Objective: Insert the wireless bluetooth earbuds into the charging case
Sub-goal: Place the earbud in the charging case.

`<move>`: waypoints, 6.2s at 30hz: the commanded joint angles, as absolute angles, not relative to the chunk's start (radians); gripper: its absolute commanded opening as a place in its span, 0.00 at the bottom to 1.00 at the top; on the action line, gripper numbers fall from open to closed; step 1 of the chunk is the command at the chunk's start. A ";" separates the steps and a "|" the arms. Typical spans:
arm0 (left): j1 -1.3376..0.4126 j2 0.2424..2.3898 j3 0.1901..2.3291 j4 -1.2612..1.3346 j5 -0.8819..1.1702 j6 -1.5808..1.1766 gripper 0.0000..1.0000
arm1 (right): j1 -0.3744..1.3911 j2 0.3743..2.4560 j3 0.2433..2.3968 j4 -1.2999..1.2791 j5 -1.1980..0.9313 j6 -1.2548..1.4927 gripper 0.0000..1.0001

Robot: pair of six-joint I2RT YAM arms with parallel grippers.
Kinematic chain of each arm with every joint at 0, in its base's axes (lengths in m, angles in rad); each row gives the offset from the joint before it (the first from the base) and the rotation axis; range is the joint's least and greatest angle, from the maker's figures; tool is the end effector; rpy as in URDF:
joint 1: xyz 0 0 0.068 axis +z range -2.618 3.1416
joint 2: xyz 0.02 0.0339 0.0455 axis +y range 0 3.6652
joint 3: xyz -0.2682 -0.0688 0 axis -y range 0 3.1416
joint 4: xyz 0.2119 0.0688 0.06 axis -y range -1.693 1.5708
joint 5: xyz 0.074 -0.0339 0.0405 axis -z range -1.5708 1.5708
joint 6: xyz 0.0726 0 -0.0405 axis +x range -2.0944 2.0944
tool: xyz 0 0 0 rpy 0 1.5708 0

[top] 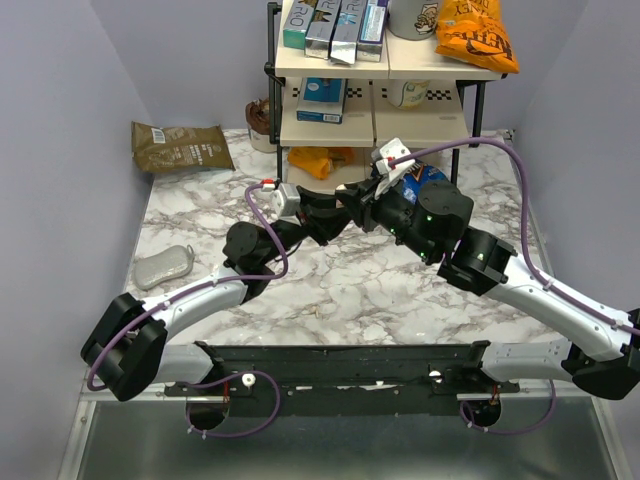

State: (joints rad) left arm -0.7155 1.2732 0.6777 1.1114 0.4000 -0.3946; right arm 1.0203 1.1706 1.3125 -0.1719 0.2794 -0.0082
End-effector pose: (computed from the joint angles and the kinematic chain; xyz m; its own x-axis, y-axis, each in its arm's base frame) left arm 0.1875 -0.2004 0.3702 0.0132 -0.4806 -0.8769 0.9369 0.3122 -0.1571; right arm 0.1533 0.2116 0.4456 -0.0102 -0.0316 -0.9994 -0.6751 0.7375 -0.0165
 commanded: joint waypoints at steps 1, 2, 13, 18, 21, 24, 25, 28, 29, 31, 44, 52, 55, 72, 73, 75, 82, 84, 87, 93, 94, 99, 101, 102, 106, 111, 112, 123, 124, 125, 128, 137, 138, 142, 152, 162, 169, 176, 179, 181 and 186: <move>-0.716 1.246 0.701 1.121 0.394 -0.407 0.00 | 1.026 1.175 1.296 -0.133 0.308 -0.002 0.01; -0.716 1.243 0.701 1.121 0.394 -0.405 0.00 | 1.028 1.175 1.296 -0.130 0.307 -0.002 0.01; -0.716 1.241 0.698 1.123 0.396 -0.400 0.00 | 1.028 1.193 1.301 -0.130 0.287 -0.002 0.01; -0.715 1.241 0.700 1.126 0.397 -0.399 0.00 | 1.026 1.197 1.304 -0.135 0.279 -0.002 0.01; -0.716 1.239 0.699 1.127 0.396 -0.397 0.00 | 1.028 1.198 1.302 -0.140 0.279 -0.002 0.01; -0.716 1.241 0.701 1.127 0.397 -0.396 0.00 | 1.028 1.197 1.298 -0.141 0.273 0.031 0.01; -0.716 1.241 0.701 1.129 0.397 -0.396 0.00 | 1.028 1.197 1.298 -0.140 0.270 0.032 0.01; -0.715 1.241 0.703 1.132 0.394 -0.394 0.00 | 1.028 1.200 1.301 -0.150 0.264 0.035 0.01; -0.716 1.239 0.703 1.132 0.394 -0.394 0.00 | 1.026 1.200 1.301 -0.153 0.261 0.034 0.01; -0.716 1.236 0.703 1.134 0.393 -0.390 0.00 | 1.028 1.200 1.301 -0.161 0.262 0.035 0.01; -0.715 1.220 0.696 1.129 0.390 -0.376 0.00 | 1.028 1.187 1.313 -0.201 0.296 0.026 0.36; -0.715 1.220 0.693 1.124 0.391 -0.373 0.00 | 1.028 1.184 1.347 -0.219 0.313 0.043 0.51; -0.716 1.220 0.687 1.123 0.387 -0.371 0.00 | 1.026 1.172 1.376 -0.230 0.325 0.061 0.56; -0.715 1.213 0.669 1.115 0.380 -0.362 0.00 | 1.028 1.121 1.417 -0.317 0.339 0.020 0.63; -0.715 1.213 0.669 1.111 0.382 -0.362 0.00 | 1.026 1.127 1.425 -0.331 0.328 0.017 0.63; -0.715 1.213 0.670 1.101 0.382 -0.356 0.00 | 1.026 1.156 1.445 -0.368 0.322 0.015 0.63; -0.716 1.200 0.673 1.055 0.373 -0.334 0.00 | 1.026 1.232 1.534 -0.445 0.321 0.012 0.68; -0.716 1.200 0.672 1.055 0.373 -0.334 0.00 | 1.026 1.241 1.537 -0.443 0.313 0.012 0.69; -0.718 1.198 0.672 1.055 0.373 -0.336 0.00 | 1.028 1.255 1.543 -0.452 0.313 0.011 0.70; -0.718 1.195 0.673 1.063 0.380 -0.339 0.00 | 1.026 1.278 1.540 -0.457 0.365 0.012 0.70; -0.716 1.196 0.672 1.065 0.380 -0.341 0.00 | 1.028 1.281 1.540 -0.456 0.374 0.014 0.70; -0.716 1.195 0.667 1.068 0.380 -0.341 0.00 | 1.028 1.285 1.545 -0.457 0.422 0.015 0.70; -0.716 1.192 0.666 1.068 0.380 -0.341 0.00 | 1.026 1.284 1.543 -0.459 0.431 0.015 0.70; -0.716 1.192 0.666 1.068 0.380 -0.339 0.00 | 1.026 1.282 1.543 -0.459 0.433 0.017 0.70; -0.716 1.189 0.666 1.069 0.380 -0.339 0.00 | 1.028 1.273 1.534 -0.456 0.434 0.018 0.70; -0.716 1.183 0.666 1.069 0.376 -0.334 0.00 | 1.028 1.256 1.517 -0.456 0.434 0.021 0.70; -0.716 1.183 0.666 1.069 0.374 -0.334 0.00 | 1.028 1.253 1.510 -0.457 0.437 0.021 0.70; -0.716 1.178 0.666 1.068 0.373 -0.333 0.00 | 1.026 1.215 1.477 -0.457 0.456 0.032 0.70; -0.716 1.178 0.666 1.068 0.373 -0.334 0.00 | 1.026 1.213 1.476 -0.457 0.456 0.032 0.70; -0.716 1.178 0.666 1.068 0.373 -0.334 0.00 | 1.026 1.212 1.476 -0.456 0.457 0.032 0.70; -0.716 1.177 0.664 1.068 0.370 -0.333 0.00 | 1.026 1.207 1.474 -0.457 0.459 0.032 0.70; -0.718 1.166 0.664 1.060 0.367 -0.325 0.00 | 1.026 1.192 1.462 -0.463 0.469 0.037 0.70; -0.718 1.167 0.666 1.060 0.368 -0.325 0.00 | 1.028 1.192 1.460 -0.463 0.468 0.037 0.70; -0.716 1.163 0.667 1.055 0.364 -0.321 0.00 | 1.028 1.183 1.451 -0.466 0.465 0.040 0.70; -0.716 1.160 0.670 1.054 0.370 -0.322 0.00 | 1.028 1.175 1.440 -0.469 0.489 0.041 0.70; -0.716 1.150 0.664 1.039 0.367 -0.314 0.00 | 1.026 1.158 1.444 -0.465 0.434 0.041 0.71; -0.716 1.154 0.666 1.016 0.356 -0.298 0.00 | 1.026 1.143 1.453 -0.446 0.313 0.048 0.72; -0.716 1.158 0.672 1.026 0.367 -0.305 0.00 | 1.026 1.184 1.473 -0.466 0.293 0.041 0.74; -0.718 1.154 0.669 1.028 0.374 -0.307 0.00 | 1.026 1.195 1.474 -0.462 0.339 0.043 0.74; -0.716 1.147 0.660 1.028 0.373 -0.305 0.00 | 1.028 1.195 1.473 -0.450 0.354 0.041 0.74; -0.716 1.137 0.652 1.028 0.373 -0.302 0.00 | 1.026 1.201 1.480 -0.434 0.379 0.037 0.74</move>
